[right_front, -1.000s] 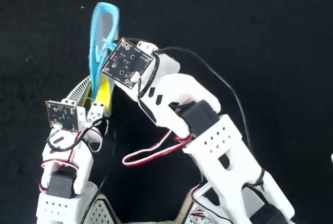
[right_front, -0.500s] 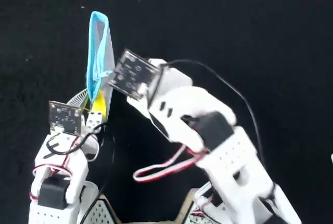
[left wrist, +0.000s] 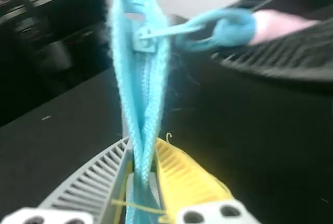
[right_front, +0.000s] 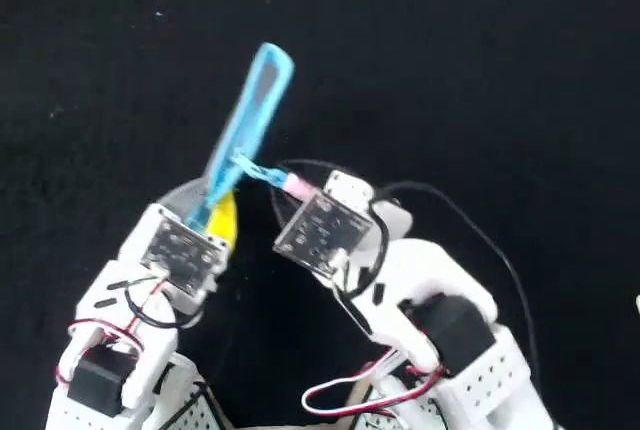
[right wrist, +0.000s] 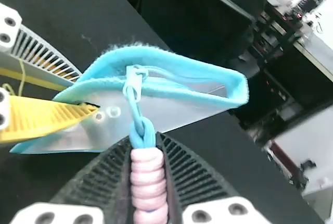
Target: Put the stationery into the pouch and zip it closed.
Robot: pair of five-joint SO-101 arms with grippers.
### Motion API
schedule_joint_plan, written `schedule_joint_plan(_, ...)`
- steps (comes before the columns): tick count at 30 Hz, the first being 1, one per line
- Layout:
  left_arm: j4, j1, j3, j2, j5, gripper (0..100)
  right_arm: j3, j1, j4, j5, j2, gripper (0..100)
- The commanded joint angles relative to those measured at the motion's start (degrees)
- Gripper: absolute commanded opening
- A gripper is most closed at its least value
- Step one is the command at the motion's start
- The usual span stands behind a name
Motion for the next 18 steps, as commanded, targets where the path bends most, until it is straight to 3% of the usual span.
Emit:
schedule_joint_plan(1, -2.5, 2.3, 2.5, -0.5, -0.6, 3, 7.6, 2.6, -0.6, -5.6, -9.6, 1.1)
schedule_joint_plan(8, -3.8, 2.3, 7.5, -0.5, -0.4, 3, 18.0, 10.8, 0.5, -17.9, -23.6, 1.1)
schedule_joint_plan(13, -4.0, 2.8, 9.0, -0.5, -0.4, 3, 23.4, 10.8, 4.5, -22.6, -33.8, 1.7)
schedule_joint_plan(18, -4.1, 2.8, 8.9, -0.5, -0.4, 3, 28.8, 10.7, 5.7, -22.3, -37.2, 14.8)
